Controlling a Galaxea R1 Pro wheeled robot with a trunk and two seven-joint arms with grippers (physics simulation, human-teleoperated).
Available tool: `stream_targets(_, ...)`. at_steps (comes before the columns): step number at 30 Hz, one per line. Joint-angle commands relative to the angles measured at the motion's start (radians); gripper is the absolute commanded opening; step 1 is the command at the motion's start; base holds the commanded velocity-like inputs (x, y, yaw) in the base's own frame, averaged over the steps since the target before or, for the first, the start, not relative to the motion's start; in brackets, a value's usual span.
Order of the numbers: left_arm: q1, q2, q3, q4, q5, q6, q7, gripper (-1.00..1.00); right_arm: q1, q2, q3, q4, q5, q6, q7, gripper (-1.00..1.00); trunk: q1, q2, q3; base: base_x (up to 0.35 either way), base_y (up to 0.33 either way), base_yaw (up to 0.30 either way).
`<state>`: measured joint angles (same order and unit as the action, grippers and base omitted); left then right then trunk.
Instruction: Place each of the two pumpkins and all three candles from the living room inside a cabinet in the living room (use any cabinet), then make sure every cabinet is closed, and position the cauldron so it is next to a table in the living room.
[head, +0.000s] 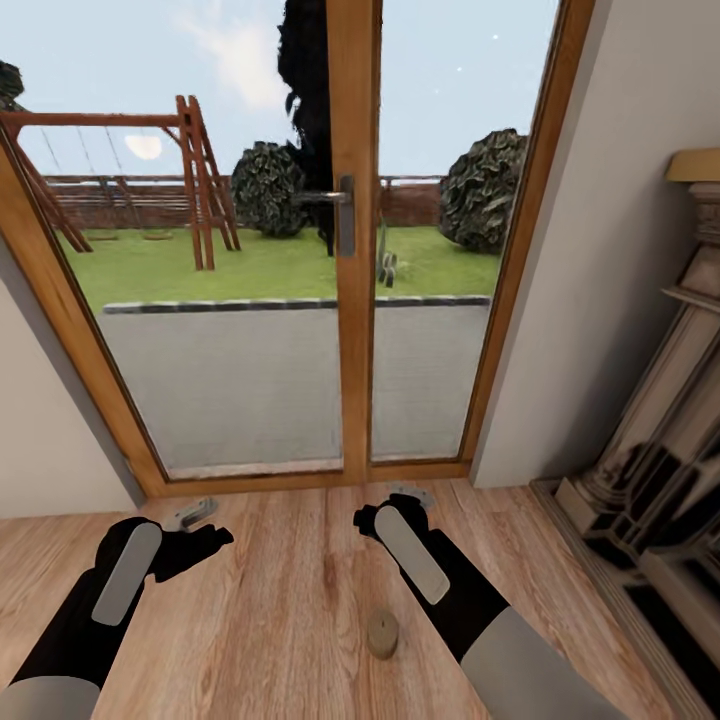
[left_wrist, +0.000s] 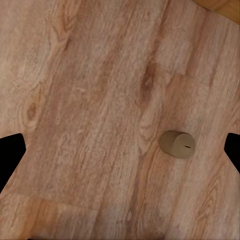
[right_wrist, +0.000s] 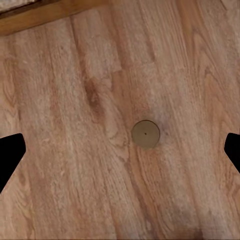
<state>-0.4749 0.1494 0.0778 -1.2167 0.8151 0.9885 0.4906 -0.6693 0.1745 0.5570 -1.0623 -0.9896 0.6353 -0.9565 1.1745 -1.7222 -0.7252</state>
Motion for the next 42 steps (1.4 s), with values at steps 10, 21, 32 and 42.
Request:
stream_targets(10, -0.001, -0.002, -0.001, -0.001, 0.010, 0.002, 0.009, 1.00, -0.001, 0.000, -0.002, -0.083, -0.014, 0.007, -0.008, 1.00, 0.038, -0.071, -0.032, 0.000, 0.000, 0.000)
stream_targets(21, -0.001, -0.001, -0.001, -0.001, 0.010, 0.004, 0.009, 1.00, -0.001, 0.000, -0.001, -0.085, -0.011, 0.008, -0.012, 1.00, 0.081, -0.148, -0.067, 0.000, 0.000, 0.000)
stream_targets(32, -0.001, 0.000, 0.000, -0.001, 0.010, 0.004, 0.009, 1.00, -0.001, 0.000, 0.000, -0.090, -0.011, 0.006, -0.005, 1.00, 0.123, -0.225, -0.101, 0.000, 0.000, 0.000)
stream_targets(42, -0.002, 0.031, -0.001, -0.014, 0.135, 0.005, 0.011, 1.00, 0.000, -0.011, -0.001, -0.084, -0.014, 0.008, 0.056, 1.00, 0.161, -0.295, -0.133, 0.000, 0.000, 0.000)
